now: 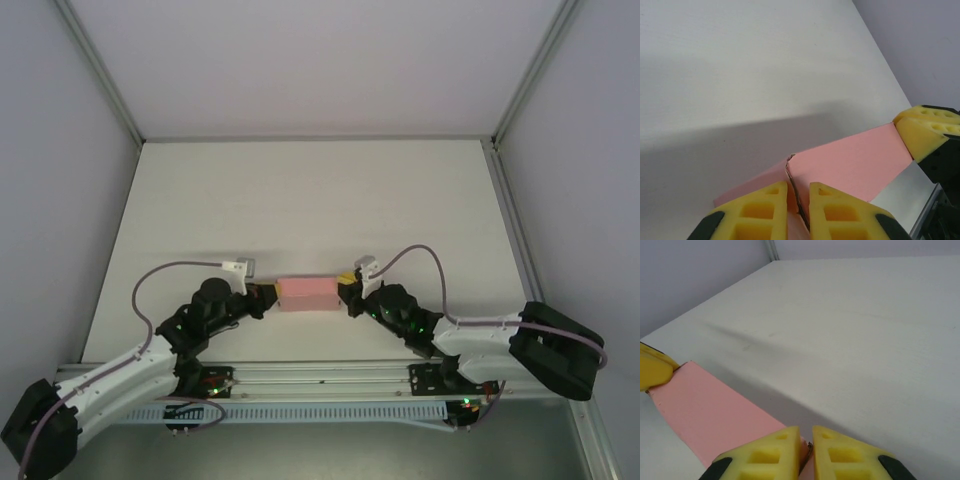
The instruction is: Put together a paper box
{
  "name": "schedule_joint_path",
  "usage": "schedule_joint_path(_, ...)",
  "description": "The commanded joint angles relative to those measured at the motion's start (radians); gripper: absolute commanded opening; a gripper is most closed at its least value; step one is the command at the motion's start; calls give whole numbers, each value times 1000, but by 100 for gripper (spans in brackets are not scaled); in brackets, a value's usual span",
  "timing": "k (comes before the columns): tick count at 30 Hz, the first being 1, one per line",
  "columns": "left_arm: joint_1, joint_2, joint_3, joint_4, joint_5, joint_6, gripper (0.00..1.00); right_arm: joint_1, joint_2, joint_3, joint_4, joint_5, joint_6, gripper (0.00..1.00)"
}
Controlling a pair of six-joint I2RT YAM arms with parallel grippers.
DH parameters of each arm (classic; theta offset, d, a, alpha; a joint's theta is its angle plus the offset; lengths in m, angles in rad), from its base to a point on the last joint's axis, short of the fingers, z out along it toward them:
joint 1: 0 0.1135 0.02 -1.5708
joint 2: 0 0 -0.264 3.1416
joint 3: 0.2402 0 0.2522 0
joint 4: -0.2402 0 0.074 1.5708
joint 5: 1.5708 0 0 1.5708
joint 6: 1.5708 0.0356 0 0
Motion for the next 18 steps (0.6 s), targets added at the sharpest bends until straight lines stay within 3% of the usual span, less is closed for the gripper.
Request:
schedule_joint_path(1,-29,74,-44,-253,-6,28,3,43,55,-21,-286,-46,-79,17)
schedule_joint_path(5,-35,69,21,-321,-35,38,13,44,-32,27,-352,-41,-45,24)
schedule_joint_path(8,-36,55,134,-394,-58,34,28,44,-114,92,-453,2,6,40)
schedule_joint_path(10,-36,56,204,-456,-87,30,32,40,-154,151,-535,42,41,53)
schedule_joint_path(14,-34,119,386,-611,-193,25,65,7,-163,293,-707,87,94,67)
schedule_joint_path(16,-31,170,486,-677,-240,39,100,-16,-148,367,-780,78,114,72)
schedule_joint_path(18,-17,208,563,-706,-258,63,100,-34,-134,417,-809,17,78,81)
